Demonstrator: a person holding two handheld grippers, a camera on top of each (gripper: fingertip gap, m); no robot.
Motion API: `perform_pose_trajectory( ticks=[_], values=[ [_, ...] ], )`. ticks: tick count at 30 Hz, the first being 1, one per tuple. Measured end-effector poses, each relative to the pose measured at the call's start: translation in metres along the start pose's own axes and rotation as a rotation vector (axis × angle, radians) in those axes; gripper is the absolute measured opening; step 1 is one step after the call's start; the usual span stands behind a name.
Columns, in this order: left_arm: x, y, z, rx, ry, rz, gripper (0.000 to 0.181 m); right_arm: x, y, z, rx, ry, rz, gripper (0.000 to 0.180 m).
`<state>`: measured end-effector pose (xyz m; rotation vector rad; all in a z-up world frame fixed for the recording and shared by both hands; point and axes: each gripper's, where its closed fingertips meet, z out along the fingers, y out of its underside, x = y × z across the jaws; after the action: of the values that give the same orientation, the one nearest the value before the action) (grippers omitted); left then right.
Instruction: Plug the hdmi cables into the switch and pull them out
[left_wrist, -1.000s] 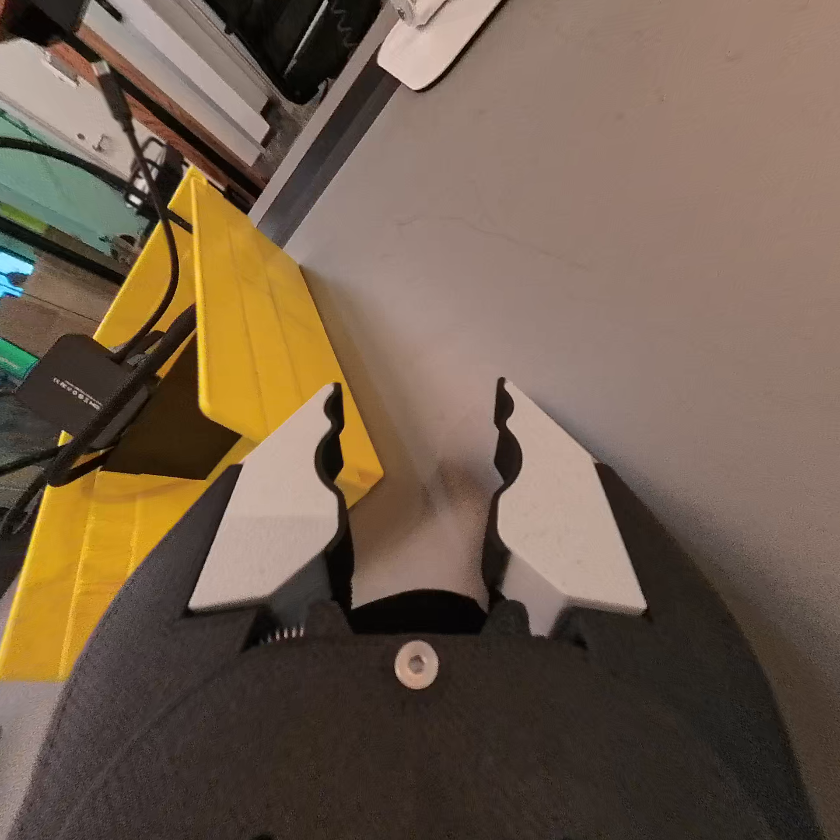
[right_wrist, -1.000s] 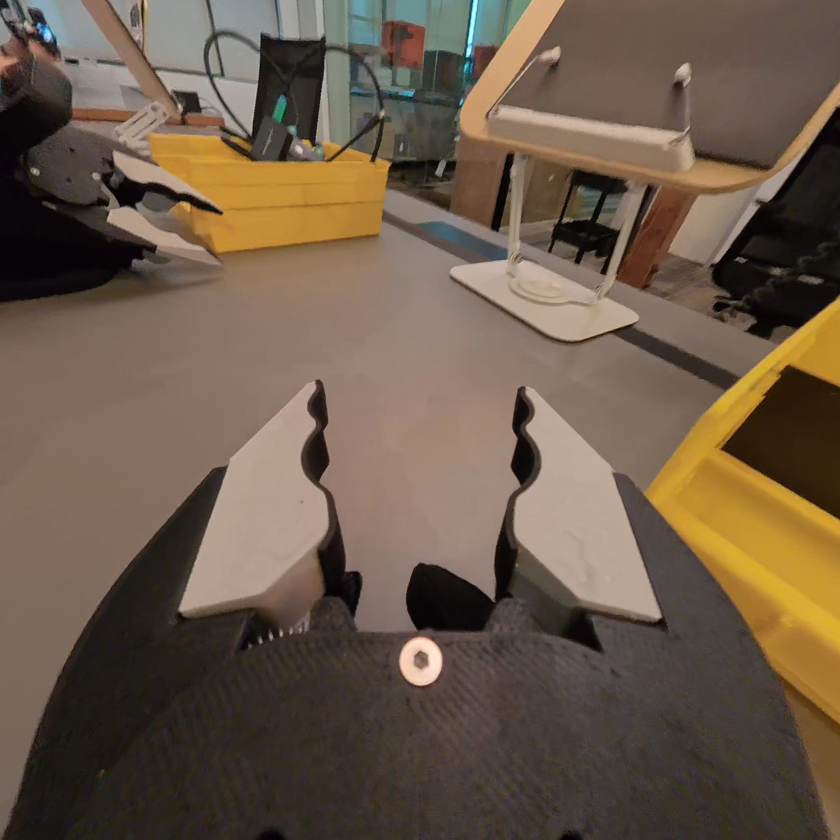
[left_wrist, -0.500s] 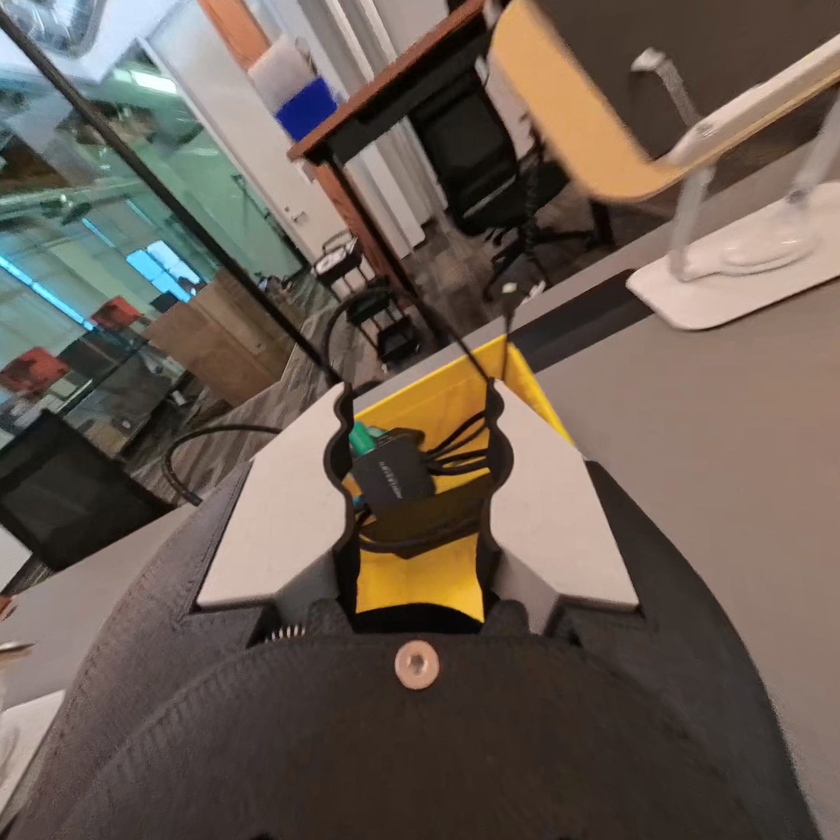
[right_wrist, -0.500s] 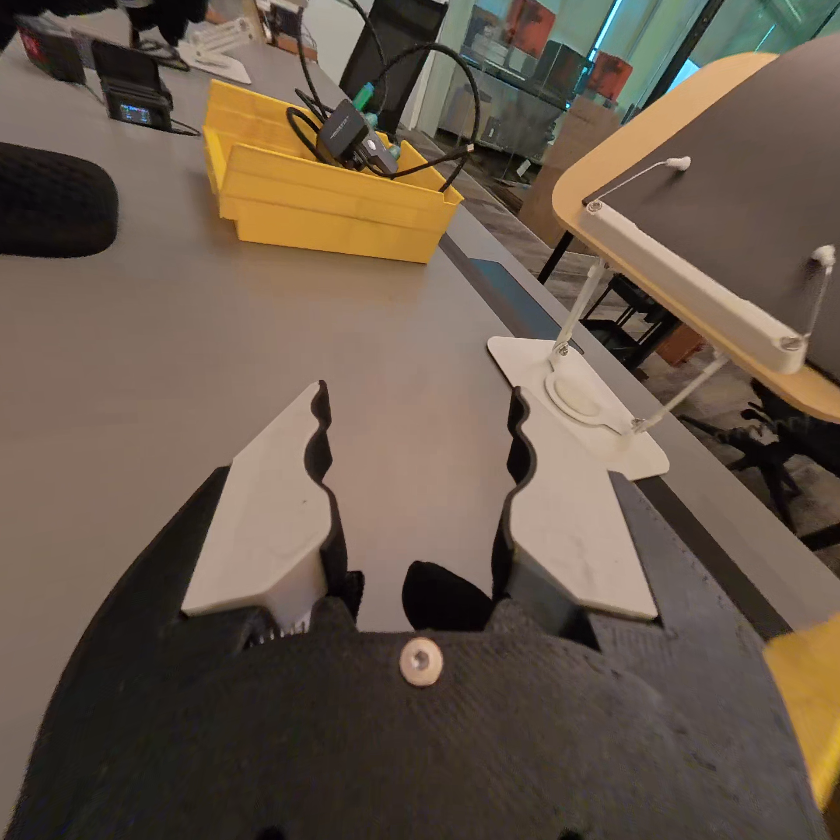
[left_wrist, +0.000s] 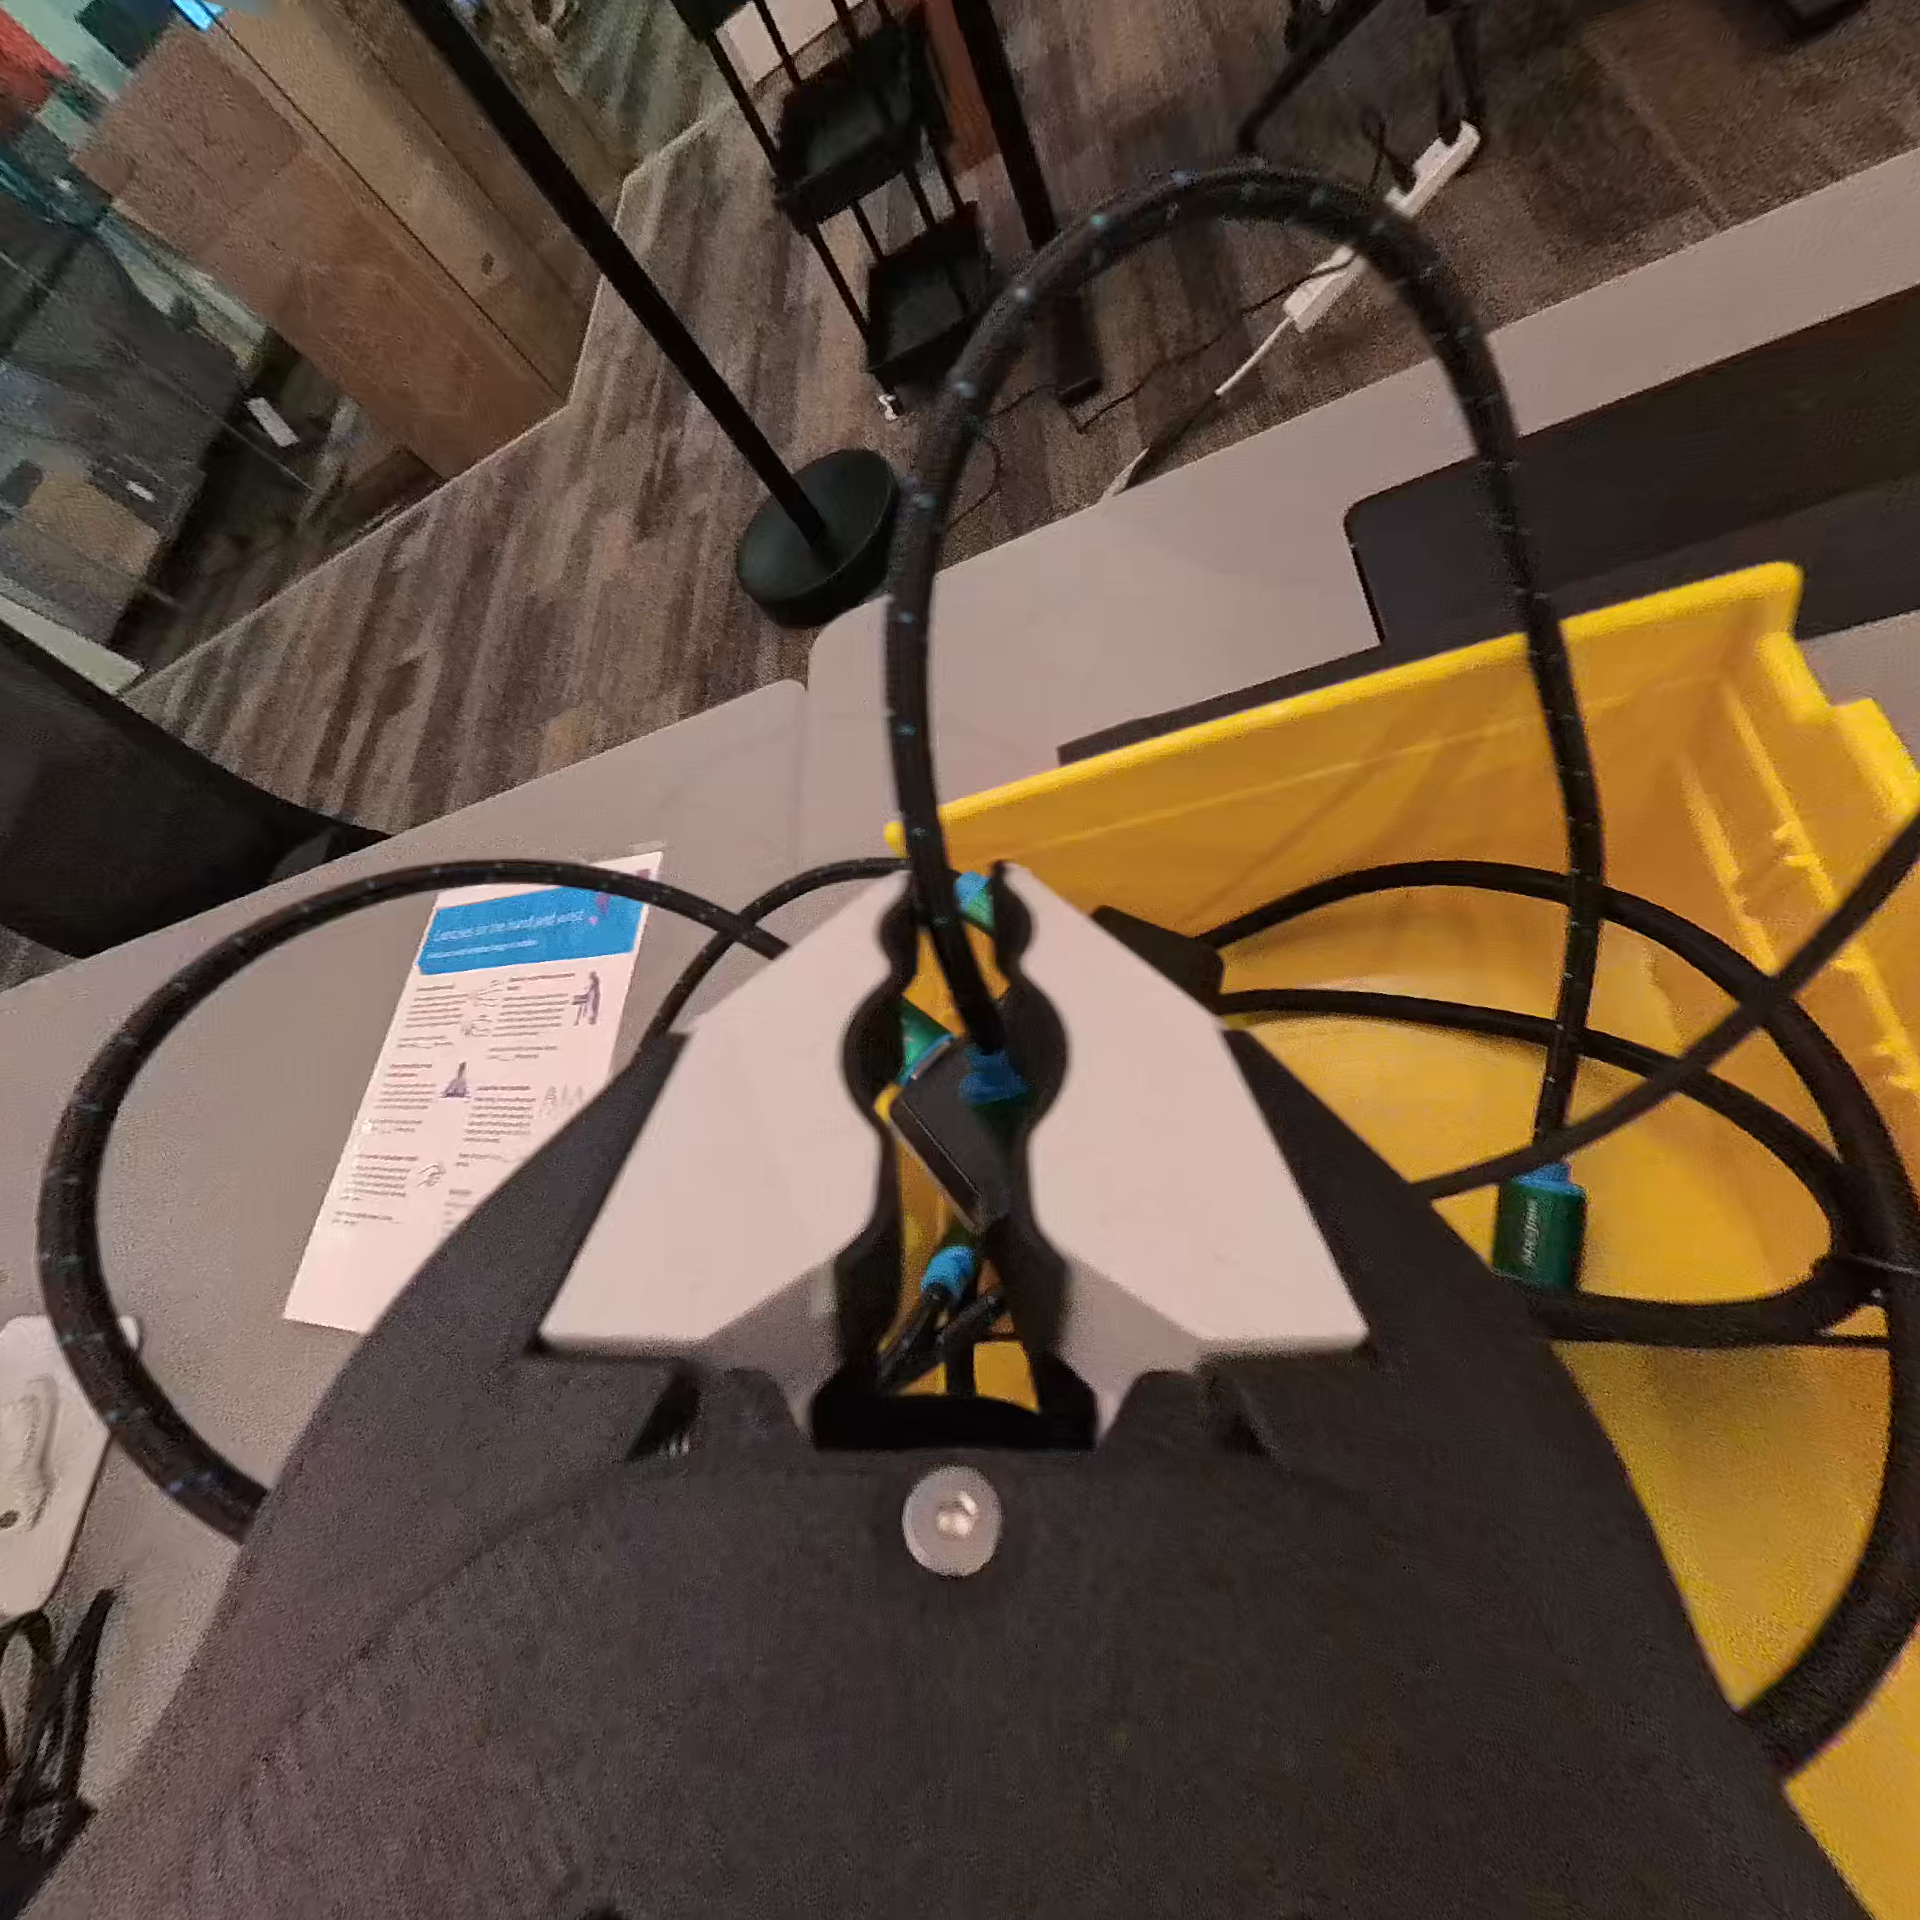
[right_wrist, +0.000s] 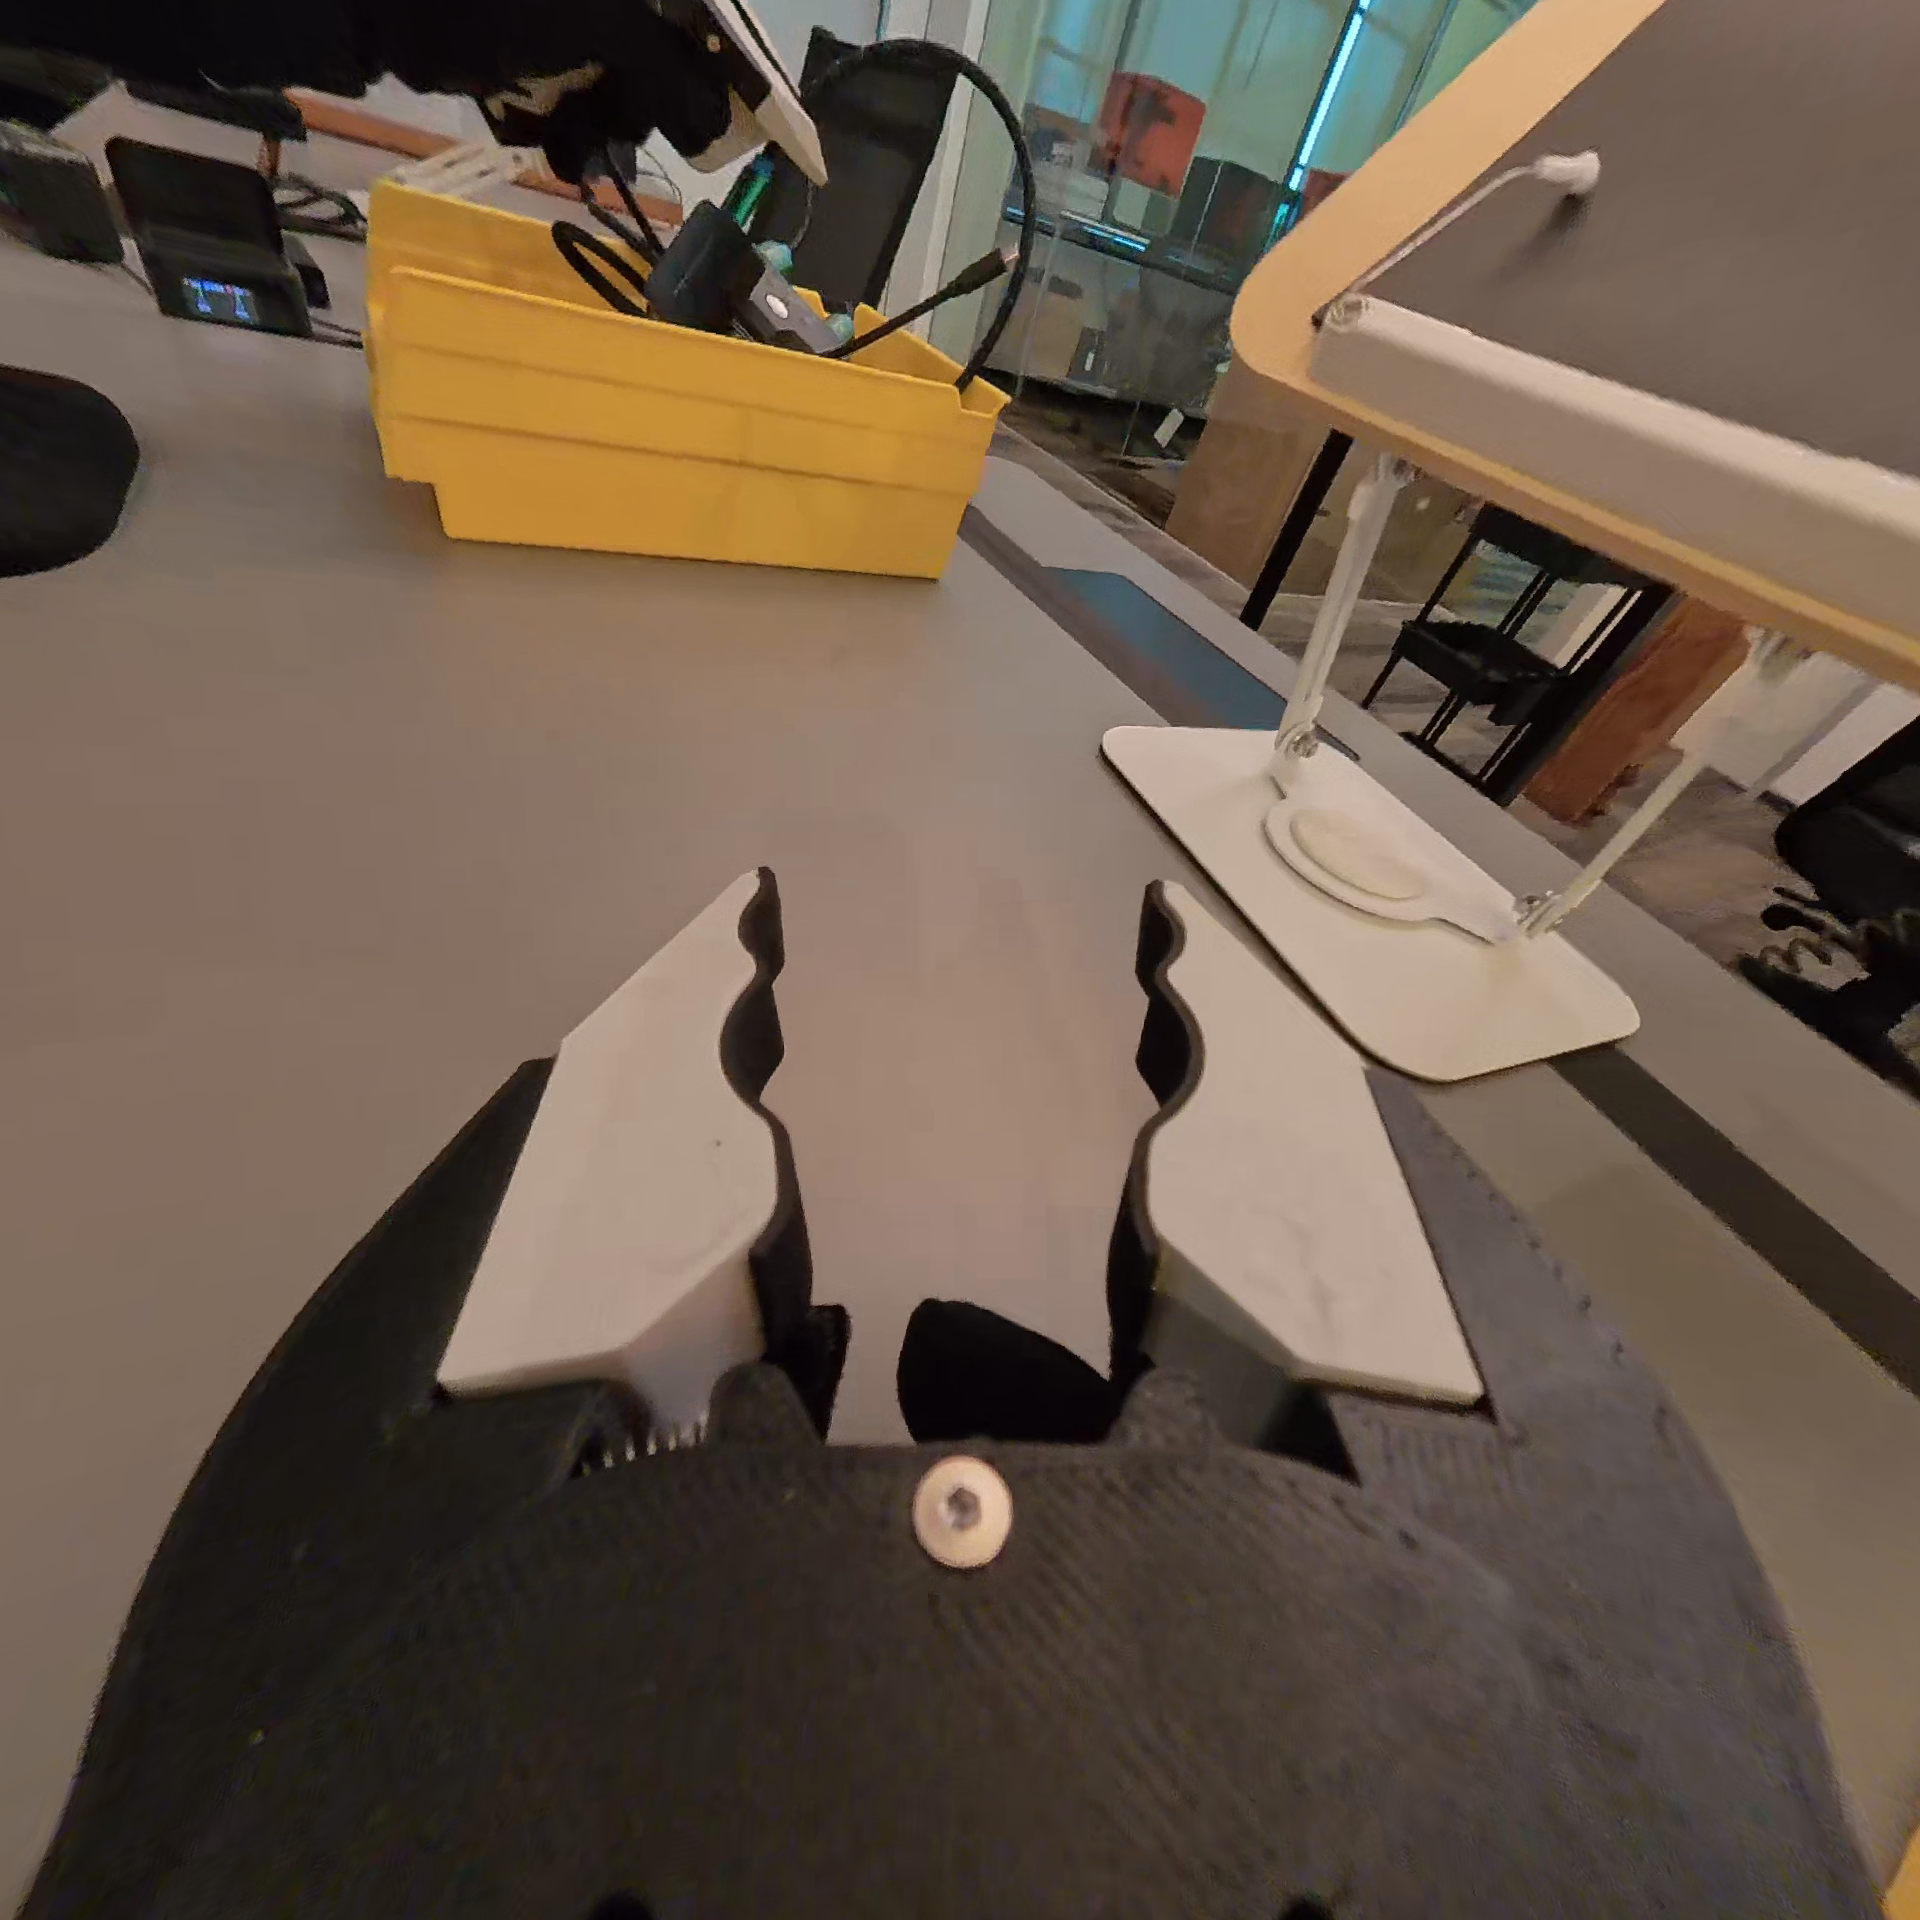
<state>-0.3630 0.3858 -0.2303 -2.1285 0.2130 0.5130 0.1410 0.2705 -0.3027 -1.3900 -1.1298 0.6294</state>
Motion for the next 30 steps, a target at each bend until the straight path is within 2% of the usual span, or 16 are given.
perform_pose_trajectory(
  ticks=[4, 8, 14, 17, 19, 23, 27, 30],
  values=[
    [-0.010, -0.019, -0.009, 0.062, 0.026, -0.083, 0.004, 0.001, -0.003, -0.002, 0.024, -0.007, 0.017, 0.066],
    [-0.027, -0.053, -0.041, 0.158, -0.032, -0.061, 0.004, -0.005, 0.000, 0.001, -0.001, -0.027, -0.012, 0.065],
    [-0.050, -0.128, -0.114, 0.362, -0.084, -0.059, 0.004, -0.009, 0.004, 0.005, -0.033, -0.036, -0.048, 0.065],
    [-0.042, -0.165, -0.159, 0.470, -0.045, -0.048, 0.004, -0.005, 0.002, 0.003, -0.015, -0.020, -0.027, 0.066],
    [-0.017, -0.183, -0.185, 0.519, 0.027, 0.003, 0.004, -0.004, 0.001, 0.002, -0.006, -0.016, -0.021, 0.065],
    [0.076, -0.198, -0.224, 0.592, 0.254, 0.214, 0.004, 0.005, -0.016, -0.004, 0.031, 0.025, -0.026, 0.062],
    [0.181, -0.184, -0.244, 0.632, 0.427, 0.517, 0.004, 0.019, -0.072, -0.025, 0.103, 0.075, -0.075, 0.057],
    [0.248, -0.169, -0.243, 0.634, 0.566, 0.652, 0.004, 0.021, -0.137, -0.046, 0.207, 0.085, -0.166, 0.045]
  ],
)
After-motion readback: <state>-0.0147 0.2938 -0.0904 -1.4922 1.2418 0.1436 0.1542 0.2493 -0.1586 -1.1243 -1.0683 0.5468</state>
